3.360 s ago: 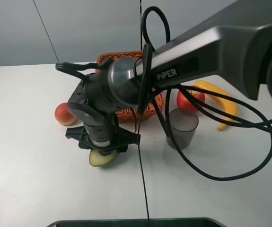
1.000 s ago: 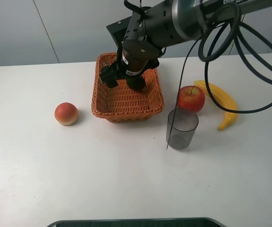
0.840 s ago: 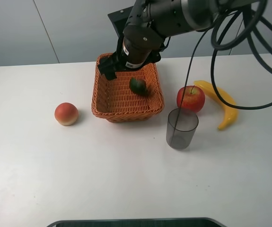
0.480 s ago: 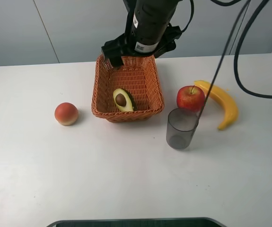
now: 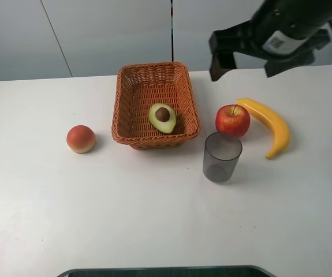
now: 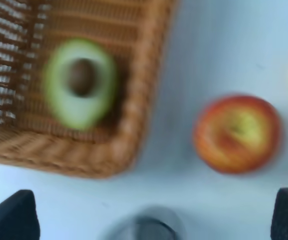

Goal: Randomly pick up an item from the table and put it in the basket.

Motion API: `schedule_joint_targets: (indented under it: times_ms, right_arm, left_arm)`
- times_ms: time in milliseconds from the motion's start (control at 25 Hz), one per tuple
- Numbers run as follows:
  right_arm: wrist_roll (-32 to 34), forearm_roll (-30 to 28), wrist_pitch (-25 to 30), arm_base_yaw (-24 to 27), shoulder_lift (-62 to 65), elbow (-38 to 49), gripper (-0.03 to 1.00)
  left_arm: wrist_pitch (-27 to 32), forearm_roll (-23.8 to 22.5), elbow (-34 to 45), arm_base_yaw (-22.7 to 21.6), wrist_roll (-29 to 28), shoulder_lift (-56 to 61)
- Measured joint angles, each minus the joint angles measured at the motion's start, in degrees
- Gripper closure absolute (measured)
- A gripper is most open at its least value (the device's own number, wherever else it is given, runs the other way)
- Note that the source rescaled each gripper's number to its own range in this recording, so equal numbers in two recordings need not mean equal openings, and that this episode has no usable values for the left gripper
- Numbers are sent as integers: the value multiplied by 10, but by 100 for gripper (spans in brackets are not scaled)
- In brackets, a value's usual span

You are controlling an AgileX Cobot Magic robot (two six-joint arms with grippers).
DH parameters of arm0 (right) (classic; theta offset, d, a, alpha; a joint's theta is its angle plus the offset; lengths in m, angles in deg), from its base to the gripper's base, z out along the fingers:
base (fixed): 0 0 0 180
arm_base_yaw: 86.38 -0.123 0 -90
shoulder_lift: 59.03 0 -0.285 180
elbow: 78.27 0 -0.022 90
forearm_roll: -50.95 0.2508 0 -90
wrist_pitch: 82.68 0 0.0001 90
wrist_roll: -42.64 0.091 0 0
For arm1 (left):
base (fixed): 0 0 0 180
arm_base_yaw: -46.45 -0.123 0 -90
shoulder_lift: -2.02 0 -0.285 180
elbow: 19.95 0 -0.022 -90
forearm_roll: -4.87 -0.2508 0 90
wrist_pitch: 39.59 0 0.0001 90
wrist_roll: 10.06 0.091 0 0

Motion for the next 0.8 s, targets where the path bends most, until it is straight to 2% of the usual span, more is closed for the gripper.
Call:
schedule_joint_targets:
  times_ms: [240, 360, 640, 800]
  right_arm:
    - [-46, 5, 40, 116, 159, 103, -3]
    - [-65, 4, 60, 156, 243, 139, -3]
    - [-79, 3, 101, 165, 429, 178, -3]
    - [-114, -3, 123, 165, 534, 194, -3]
  left_arm:
    - [0, 0, 0, 0, 0, 0]
    - [0, 0, 0, 0, 0, 0]
    - [0, 0, 0, 0, 0, 0]
    - [0, 0, 0, 0, 0, 0]
